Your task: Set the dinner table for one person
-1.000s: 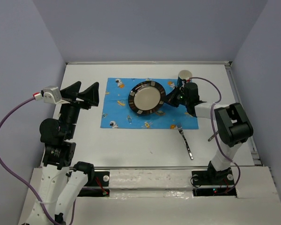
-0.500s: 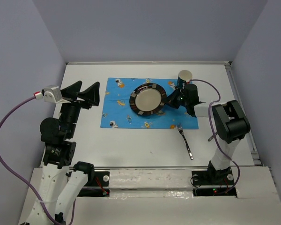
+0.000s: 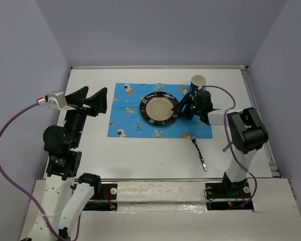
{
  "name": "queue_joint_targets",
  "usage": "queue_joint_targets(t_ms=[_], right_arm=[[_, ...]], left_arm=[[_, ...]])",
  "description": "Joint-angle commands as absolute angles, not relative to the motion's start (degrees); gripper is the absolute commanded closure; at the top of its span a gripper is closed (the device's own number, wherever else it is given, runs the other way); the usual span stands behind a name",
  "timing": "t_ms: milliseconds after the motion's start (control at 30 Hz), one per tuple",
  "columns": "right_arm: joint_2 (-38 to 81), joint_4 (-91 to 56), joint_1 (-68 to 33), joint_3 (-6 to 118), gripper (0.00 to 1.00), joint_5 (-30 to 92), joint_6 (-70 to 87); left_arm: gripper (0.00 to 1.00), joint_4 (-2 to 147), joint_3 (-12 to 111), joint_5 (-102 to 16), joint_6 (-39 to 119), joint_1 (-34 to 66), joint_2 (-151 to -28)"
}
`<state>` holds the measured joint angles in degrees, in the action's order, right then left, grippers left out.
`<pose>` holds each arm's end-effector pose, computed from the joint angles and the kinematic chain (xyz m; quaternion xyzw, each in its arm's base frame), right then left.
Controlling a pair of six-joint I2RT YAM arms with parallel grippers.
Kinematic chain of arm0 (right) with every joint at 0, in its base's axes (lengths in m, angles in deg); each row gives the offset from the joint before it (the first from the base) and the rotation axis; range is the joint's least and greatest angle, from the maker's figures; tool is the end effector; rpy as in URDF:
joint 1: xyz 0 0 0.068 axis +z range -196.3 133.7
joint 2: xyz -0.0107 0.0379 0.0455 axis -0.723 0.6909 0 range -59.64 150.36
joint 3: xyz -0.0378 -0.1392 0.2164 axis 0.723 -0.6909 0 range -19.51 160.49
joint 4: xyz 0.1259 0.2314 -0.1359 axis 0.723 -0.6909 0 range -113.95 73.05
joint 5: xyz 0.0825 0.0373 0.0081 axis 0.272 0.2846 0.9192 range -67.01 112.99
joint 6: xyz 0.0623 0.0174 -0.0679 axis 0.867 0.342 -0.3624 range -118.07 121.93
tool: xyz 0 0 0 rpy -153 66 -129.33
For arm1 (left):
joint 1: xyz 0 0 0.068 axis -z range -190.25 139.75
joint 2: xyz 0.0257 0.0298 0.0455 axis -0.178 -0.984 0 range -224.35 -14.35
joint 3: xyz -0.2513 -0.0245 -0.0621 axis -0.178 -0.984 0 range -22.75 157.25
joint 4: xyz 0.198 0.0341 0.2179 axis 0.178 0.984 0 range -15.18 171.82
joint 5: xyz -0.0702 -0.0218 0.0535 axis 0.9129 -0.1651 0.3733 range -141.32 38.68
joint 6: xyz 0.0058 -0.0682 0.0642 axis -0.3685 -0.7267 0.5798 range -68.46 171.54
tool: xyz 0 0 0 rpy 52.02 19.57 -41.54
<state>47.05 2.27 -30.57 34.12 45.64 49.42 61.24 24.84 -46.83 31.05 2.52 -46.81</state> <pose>0.4106 0.1495 0.0797 0.1478 0.8574 0.3894 0.3022 0.1974 -0.0516 0.4556 -0.0007 0.5105 -0.2652 0.8180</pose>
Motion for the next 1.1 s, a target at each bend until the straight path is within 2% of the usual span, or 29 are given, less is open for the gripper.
queue_joint_targets(t_ms=[0,67,233,433,667,867,1067], right_arm=[[42.14,-1.73,-30.92,36.22,0.28,41.89,43.69],[39.08,-2.71,-31.44,35.17,0.2,41.53,43.07],[30.82,-6.22,-31.45,29.64,0.16,40.84,39.03],[16.68,-24.57,-31.45,24.45,0.18,29.77,33.58],[5.15,-41.11,-31.97,15.92,0.25,23.86,38.14],[6.01,-48.32,-31.97,12.58,0.25,27.02,40.51],[7.94,-49.21,-31.97,12.66,0.28,30.8,39.99]], left_arm=[[0.01,57.51,24.27,-45.87,30.54,2.84,-46.69],[0.01,57.51,24.27,-45.87,30.62,3.02,-46.51],[0.01,57.68,24.45,-46.22,31.15,3.55,-46.25],[0.01,57.95,24.62,-46.84,31.5,4.87,-45.99],[0.01,58.04,24.71,-47.1,31.77,6.27,-45.11],[0.01,58.21,24.8,-47.63,32.03,7.24,-44.49],[0.01,58.48,24.97,-47.72,32.03,7.59,-43.79]])
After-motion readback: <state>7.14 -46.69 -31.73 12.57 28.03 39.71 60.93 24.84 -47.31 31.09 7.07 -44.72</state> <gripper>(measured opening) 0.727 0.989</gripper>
